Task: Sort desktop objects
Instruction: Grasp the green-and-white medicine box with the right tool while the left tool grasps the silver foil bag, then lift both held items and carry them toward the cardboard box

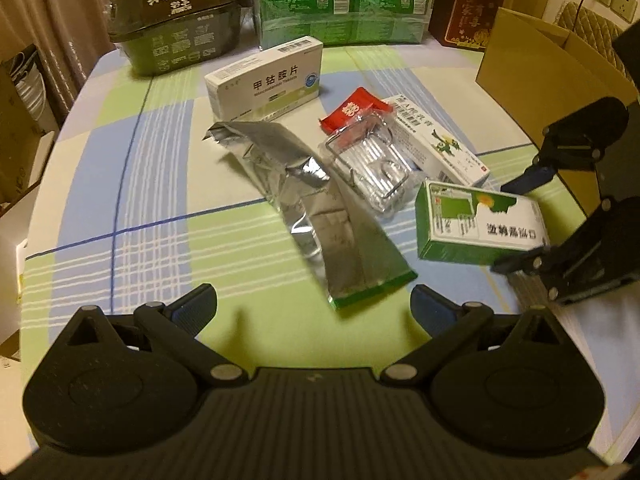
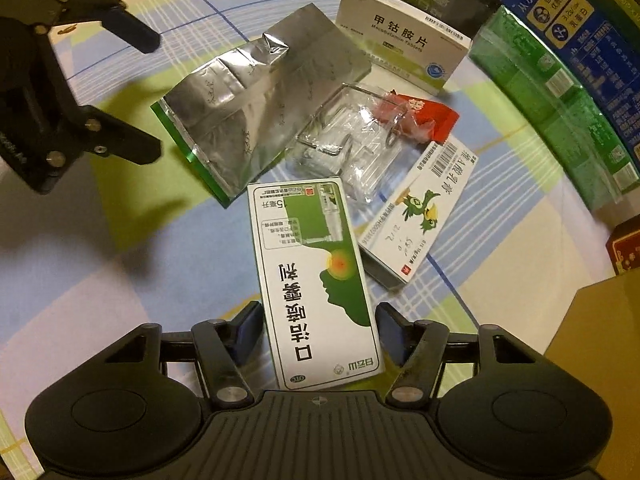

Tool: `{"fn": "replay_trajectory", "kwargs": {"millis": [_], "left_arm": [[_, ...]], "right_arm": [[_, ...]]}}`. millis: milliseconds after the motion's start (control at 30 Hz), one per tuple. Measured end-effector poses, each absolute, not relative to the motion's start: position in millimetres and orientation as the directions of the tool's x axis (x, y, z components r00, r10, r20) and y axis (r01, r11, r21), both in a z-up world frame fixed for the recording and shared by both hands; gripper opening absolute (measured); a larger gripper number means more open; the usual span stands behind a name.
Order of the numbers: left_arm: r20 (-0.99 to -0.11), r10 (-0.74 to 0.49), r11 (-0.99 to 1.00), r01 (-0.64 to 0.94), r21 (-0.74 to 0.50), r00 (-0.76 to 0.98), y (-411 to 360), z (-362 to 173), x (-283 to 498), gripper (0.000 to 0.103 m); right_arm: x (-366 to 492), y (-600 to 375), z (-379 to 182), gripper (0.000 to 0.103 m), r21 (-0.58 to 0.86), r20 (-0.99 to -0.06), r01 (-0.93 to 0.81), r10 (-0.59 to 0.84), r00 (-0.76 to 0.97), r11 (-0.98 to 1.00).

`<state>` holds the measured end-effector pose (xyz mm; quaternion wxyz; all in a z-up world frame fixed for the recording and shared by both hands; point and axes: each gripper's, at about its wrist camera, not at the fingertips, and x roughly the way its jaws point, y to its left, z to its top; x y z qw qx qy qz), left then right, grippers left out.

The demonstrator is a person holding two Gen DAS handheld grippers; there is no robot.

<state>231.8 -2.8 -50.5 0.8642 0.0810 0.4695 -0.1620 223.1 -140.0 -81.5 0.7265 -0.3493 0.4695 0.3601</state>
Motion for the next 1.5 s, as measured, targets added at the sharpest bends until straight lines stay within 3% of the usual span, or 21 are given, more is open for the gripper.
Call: {"fn": "replay_trajectory", "kwargs": {"millis": [300,533,733,1233,1300,1367,1500], "left_arm": [[-0.837,-0.255,0.941,0.324,-0.099,0.485,-13.1,-59.9,263.5,0.089],[-0.846,-0.297,0.936,0.309,-0.166,0.443,-15.0,-69.0,275.3,0.048],[-0.844,-0.324,0.931,0.301,-0.205,0.428,-7.6,-65.9,265.2,0.033],[-0.895,-0.286,0.924,0.346,-0.163,0.343,47.6,-45.8,175.0,0.035],[-0.889,-0.273,0.933,0.328,-0.151,0.367,51.7,-39.7,169.5,0.043],[-0.878,-0.275,0.940,0.300,-0.160,0.391,55.4,-34.0,168.9,0.059],[-0.868,-0.261,0.955,0.243,-0.169,0.423,53.8,-31.9,182.6,0.066]], "right_arm": [[221.8,-139.1,-80.8,0.057,-0.158,-0.934,-0.850,0.202,0.294,0.503],[220.0,-139.9,-81.7,0.057,-0.159,-0.931,-0.842,0.206,0.302,0.516],[215.3,-143.0,-79.0,0.055,-0.132,-0.931,-0.825,0.217,0.293,0.550],[174.8,-145.5,-68.9,0.054,-0.053,-0.933,-0.753,0.237,0.272,0.656],[170.7,-145.8,-68.2,0.054,-0.044,-0.930,-0.745,0.245,0.273,0.665],[168.0,-145.8,-68.9,0.054,-0.029,-0.930,-0.743,0.255,0.265,0.668],[164.4,-146.2,-69.8,0.054,-0.039,-0.920,-0.740,0.266,0.289,0.671]]}}
